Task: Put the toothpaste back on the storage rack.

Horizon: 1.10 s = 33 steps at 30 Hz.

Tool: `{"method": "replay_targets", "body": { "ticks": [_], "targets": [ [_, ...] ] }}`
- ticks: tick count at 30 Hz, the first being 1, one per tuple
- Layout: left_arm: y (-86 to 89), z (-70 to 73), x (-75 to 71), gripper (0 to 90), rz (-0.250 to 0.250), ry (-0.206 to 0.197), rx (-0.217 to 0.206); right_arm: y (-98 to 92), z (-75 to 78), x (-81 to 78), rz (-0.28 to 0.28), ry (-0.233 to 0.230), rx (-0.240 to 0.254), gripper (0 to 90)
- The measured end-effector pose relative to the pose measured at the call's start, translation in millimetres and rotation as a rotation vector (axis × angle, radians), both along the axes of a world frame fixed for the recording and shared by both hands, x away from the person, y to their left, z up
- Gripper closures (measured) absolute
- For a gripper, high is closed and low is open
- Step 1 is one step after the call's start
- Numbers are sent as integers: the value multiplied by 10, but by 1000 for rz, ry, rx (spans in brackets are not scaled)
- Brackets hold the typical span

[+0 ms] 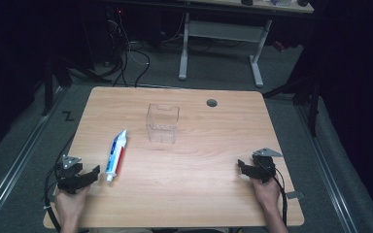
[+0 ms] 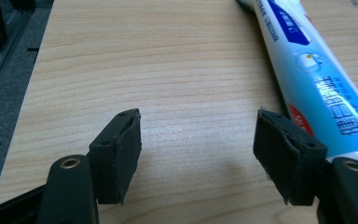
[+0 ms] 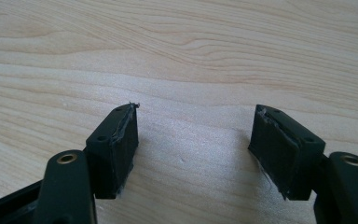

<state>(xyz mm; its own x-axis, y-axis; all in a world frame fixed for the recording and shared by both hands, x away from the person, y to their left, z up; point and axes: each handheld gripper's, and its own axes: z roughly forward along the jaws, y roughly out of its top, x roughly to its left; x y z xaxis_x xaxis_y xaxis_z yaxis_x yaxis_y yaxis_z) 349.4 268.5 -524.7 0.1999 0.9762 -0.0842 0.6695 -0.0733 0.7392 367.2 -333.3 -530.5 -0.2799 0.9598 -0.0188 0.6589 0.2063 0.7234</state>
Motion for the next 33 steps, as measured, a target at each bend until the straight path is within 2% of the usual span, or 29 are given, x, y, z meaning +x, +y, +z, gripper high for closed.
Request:
{"method": "replay_targets", "body": {
  "ticks": [5,11,19,26,33],
  "targets": [
    [0,77,-78,330,-1,-16,-35,0,0,0,0,0,0,321],
    [-25,141,-141,330,-23,-13,-31,0,0,0,0,0,0,320],
    [-85,215,-211,336,-45,-26,-51,0,0,0,0,0,1,320],
    [-167,294,-213,344,-74,-39,-53,0,0,0,0,0,1,320],
    [-262,344,-150,372,-113,-25,-58,0,0,0,0,0,1,320]
  ]
}}
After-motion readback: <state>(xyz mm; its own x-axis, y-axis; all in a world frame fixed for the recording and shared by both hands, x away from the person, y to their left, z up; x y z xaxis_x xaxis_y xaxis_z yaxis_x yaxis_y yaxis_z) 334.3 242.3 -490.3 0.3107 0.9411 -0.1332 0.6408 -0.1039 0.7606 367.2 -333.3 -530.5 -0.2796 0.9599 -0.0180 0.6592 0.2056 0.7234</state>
